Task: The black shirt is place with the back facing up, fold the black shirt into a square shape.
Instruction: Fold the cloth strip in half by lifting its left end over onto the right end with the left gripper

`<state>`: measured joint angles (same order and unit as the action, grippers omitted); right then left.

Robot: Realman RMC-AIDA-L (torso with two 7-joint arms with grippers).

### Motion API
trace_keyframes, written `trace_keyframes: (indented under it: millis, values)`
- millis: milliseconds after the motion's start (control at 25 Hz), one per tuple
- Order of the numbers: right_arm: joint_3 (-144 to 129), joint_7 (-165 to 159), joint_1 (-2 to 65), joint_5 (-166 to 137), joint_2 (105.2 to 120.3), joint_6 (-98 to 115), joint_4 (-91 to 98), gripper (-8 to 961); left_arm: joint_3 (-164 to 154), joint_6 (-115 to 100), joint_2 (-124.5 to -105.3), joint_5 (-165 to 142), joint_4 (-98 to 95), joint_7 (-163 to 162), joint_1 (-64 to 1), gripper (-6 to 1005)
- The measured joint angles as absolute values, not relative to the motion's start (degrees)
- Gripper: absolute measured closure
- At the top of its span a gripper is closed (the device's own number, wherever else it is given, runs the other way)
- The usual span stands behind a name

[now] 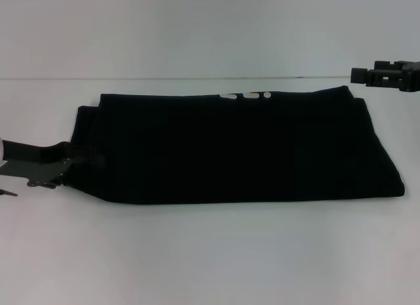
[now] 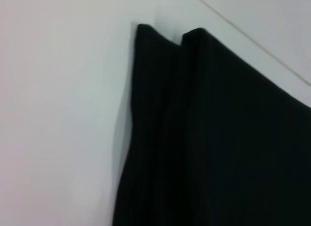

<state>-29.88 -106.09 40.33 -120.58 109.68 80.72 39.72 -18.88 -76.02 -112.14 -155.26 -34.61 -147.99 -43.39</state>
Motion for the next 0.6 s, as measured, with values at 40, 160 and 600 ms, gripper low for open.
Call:
trace_keyframes:
  millis: [40,160,600]
  values:
    - [-29.87,-106.07,40.35,-120.58,109.68,80.69,39.68,32,-18.89,-76.02,-112.14,-154.92,-34.59,-147.6,-43.39,108]
    - [-29.88,-106.05,40.41,-120.58,109.69,80.62,39.67,33,-18.9,-76.03,-112.14,-154.73,-34.54,-147.12,-43.33,109]
    - [-30.11,-106.19,40.59,-120.59,109.77,79.99,39.77,34,-18.75,-75.03,-112.41,-154.66,-34.64,-145.74,-42.62,173]
